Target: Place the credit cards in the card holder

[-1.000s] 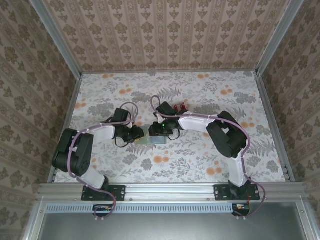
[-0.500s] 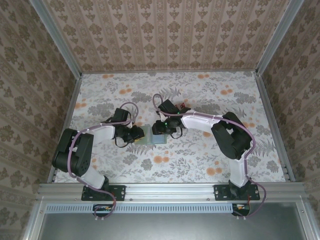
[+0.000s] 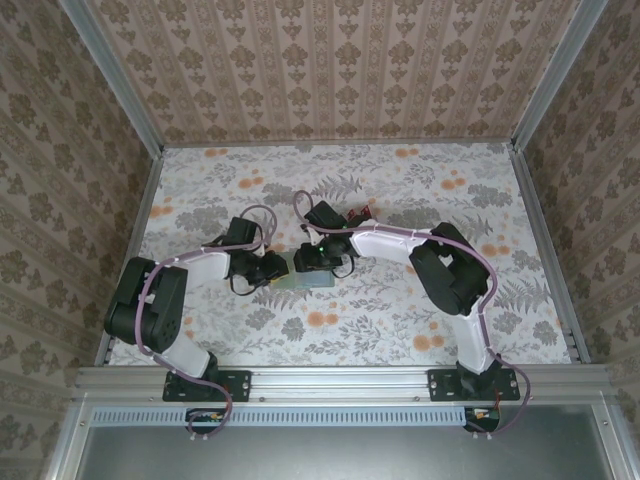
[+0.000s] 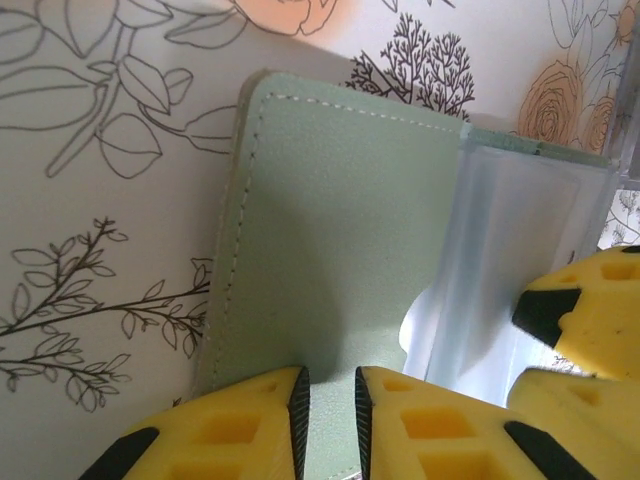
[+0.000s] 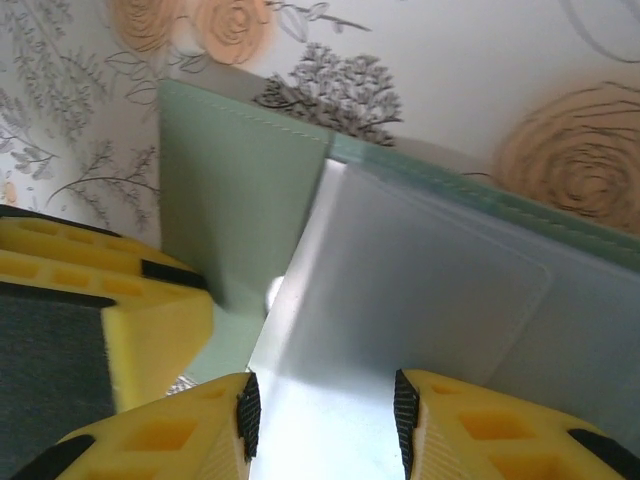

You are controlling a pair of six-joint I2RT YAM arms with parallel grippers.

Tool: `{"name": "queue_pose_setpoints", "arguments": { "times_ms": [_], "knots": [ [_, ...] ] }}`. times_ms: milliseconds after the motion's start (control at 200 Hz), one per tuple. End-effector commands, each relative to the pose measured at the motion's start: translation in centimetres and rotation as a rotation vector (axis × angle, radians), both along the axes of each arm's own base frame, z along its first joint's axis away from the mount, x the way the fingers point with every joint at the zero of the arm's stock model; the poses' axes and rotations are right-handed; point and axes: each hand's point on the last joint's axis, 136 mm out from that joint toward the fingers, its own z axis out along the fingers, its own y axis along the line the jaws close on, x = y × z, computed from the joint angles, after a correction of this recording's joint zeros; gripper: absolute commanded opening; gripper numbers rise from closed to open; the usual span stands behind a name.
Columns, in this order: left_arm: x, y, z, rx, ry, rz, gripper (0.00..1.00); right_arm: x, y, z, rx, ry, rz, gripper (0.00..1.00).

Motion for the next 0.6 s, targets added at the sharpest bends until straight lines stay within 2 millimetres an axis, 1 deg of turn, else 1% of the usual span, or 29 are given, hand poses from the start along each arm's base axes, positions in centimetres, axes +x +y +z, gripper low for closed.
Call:
{"name": "queue_pose_setpoints", "arguments": {
  "times_ms": [0, 55, 200, 290, 370, 415, 510, 595],
  "knots": [
    [-1.4, 0.4, -1.6, 0.016, 0.070, 0.012, 0.20, -0.2, 1.7, -0.4, 0.046, 0.038, 0.022, 0.43],
    [-1.4, 0.4, -1.5, 0.013, 0.066, 0.012, 0.19, -0.2, 2.1, -0.5, 0.065, 0.050, 0.026, 0.43],
    [-1.4, 0.3, -1.1, 0.003, 0.045, 0.014, 0.10, -0.1, 3.4, 0.6, 0.153, 0.058, 0.038, 0.43],
    [-1.2, 0.3, -0.8, -0.007, 0.029, 0.019, 0.10, 0.0, 4.1, 1.2, 0.206, 0.062, 0.039, 0.44],
    [-1.2, 0.2, -0.5, -0.015, 0.017, 0.021, 0.11, 0.3, 4.4, 1.8, 0.257, 0.070, 0.028, 0.43],
    [-1.2, 0.3, -0.5, -0.013, 0.015, 0.025, 0.12, 0.5, 4.4, 2.1, 0.283, 0.069, 0.019, 0.43],
    [-1.3, 0.5, -0.6, 0.000, 0.020, 0.024, 0.12, 0.8, 3.9, 3.2, 0.305, 0.058, 0.004, 0.43],
    [-1.4, 0.6, -0.8, 0.002, 0.025, 0.026, 0.12, 1.1, 2.6, 4.2, 0.284, 0.024, -0.009, 0.44]
  ]
}}
